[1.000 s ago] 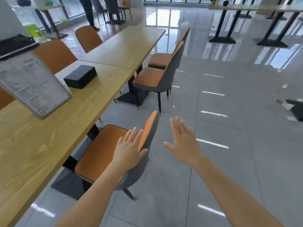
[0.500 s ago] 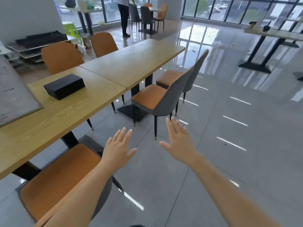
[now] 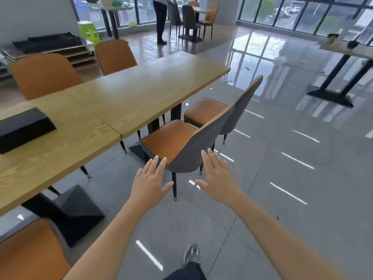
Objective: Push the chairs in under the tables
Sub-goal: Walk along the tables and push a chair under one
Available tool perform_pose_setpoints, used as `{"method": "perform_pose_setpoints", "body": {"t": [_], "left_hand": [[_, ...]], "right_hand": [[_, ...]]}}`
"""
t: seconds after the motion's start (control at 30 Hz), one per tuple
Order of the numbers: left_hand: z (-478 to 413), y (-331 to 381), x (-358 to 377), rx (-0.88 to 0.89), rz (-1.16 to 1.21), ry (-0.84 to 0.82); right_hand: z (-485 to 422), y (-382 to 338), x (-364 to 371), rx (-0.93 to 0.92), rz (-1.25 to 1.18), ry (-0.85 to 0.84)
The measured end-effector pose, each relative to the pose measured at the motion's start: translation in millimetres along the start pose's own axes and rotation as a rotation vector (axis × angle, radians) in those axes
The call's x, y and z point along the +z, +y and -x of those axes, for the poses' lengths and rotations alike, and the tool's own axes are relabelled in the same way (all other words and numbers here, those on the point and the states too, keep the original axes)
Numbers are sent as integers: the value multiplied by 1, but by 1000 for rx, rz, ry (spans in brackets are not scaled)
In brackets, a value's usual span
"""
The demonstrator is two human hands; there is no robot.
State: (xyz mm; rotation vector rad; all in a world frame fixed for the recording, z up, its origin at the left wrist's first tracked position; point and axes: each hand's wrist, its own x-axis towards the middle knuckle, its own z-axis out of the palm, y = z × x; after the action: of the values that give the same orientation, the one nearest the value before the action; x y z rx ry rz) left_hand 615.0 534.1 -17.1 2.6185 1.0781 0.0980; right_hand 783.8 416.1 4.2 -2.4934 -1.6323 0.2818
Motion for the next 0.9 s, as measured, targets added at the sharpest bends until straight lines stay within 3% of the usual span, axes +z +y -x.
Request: {"method": "perform_pose_setpoints", "body": {"t": [0.43,0.73,0.9], "left_hand": [[-255,99,41,-25,-26,-199],[-359,145,86,-262,-65,-273],[-377,155,93,-406,-92,-223]], "right_hand": [[-222,185,-55,1,52,-129],[-349,272,-49,-261,132,-279],[-392,305,-37,-393,158,-361]]}}
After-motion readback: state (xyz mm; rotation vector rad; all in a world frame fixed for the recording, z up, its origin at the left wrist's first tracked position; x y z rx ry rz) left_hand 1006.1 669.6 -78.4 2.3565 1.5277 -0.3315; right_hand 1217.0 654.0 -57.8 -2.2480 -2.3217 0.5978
